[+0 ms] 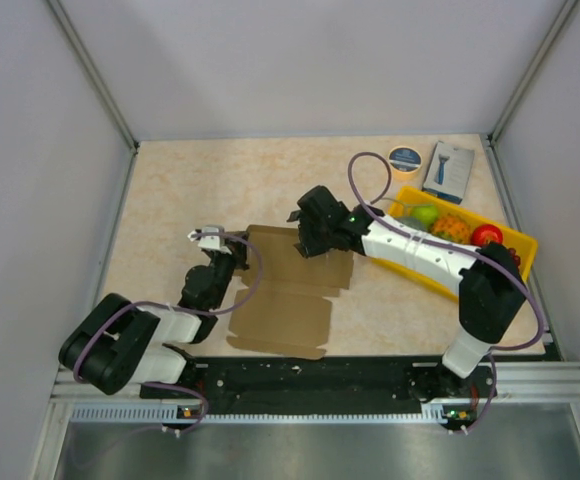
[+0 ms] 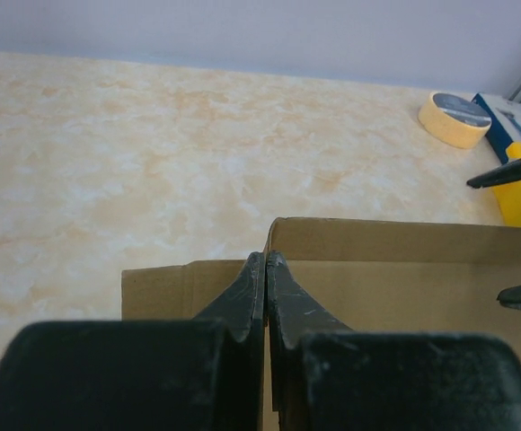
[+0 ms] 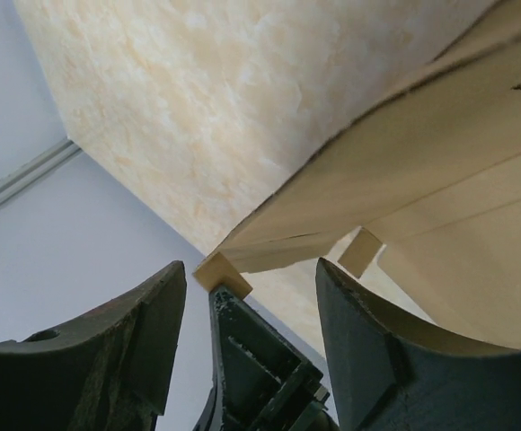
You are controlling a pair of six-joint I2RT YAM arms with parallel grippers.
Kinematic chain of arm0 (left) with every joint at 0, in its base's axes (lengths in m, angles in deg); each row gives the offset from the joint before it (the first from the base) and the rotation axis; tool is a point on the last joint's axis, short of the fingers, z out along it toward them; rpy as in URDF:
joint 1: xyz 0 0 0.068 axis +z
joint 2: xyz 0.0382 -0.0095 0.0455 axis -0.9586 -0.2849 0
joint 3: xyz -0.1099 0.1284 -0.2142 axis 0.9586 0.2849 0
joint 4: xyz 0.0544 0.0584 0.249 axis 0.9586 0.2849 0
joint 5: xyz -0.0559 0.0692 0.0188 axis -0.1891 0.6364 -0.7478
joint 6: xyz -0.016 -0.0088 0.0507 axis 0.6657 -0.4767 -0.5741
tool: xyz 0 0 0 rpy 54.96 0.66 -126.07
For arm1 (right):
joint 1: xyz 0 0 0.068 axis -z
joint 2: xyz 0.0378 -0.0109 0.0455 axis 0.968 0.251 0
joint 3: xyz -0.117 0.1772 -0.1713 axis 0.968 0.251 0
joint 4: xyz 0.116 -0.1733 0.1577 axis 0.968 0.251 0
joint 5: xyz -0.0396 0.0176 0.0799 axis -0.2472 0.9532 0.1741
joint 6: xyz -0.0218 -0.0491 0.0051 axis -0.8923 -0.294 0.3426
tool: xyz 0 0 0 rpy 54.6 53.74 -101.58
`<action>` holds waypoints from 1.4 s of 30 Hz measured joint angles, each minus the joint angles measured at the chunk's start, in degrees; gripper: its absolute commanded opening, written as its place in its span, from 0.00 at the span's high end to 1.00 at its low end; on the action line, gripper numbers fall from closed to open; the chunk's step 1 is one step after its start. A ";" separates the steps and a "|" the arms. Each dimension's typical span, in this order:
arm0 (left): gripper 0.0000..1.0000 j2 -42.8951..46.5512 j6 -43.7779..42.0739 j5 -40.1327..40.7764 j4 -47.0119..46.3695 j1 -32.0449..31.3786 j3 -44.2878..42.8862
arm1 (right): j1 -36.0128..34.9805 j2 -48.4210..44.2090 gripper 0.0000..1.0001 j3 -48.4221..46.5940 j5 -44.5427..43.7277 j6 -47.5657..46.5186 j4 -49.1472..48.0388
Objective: Fold the paper box
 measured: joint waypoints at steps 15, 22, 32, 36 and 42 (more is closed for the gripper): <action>1.00 -0.02 -2.23 -2.86 -0.11 -0.22 -2.05 | 3.41 0.04 0.56 0.00 0.79 0.26 -0.04; 1.00 -0.02 -3.76 -3.39 -0.11 -0.59 -2.25 | 3.39 1.66 0.60 -0.02 2.21 0.31 -0.02; 1.00 -0.02 -5.55 -3.37 -0.11 -1.11 -2.29 | 3.23 2.71 0.80 -0.04 2.73 0.13 0.02; 0.67 -0.02 -5.49 -2.58 -0.02 -1.22 -2.29 | 3.23 3.08 0.90 -0.15 2.58 0.72 -0.11; 0.42 5.79 0.20 1.81 0.09 -1.46 0.68 | 3.23 3.37 0.97 -0.68 2.05 0.42 0.13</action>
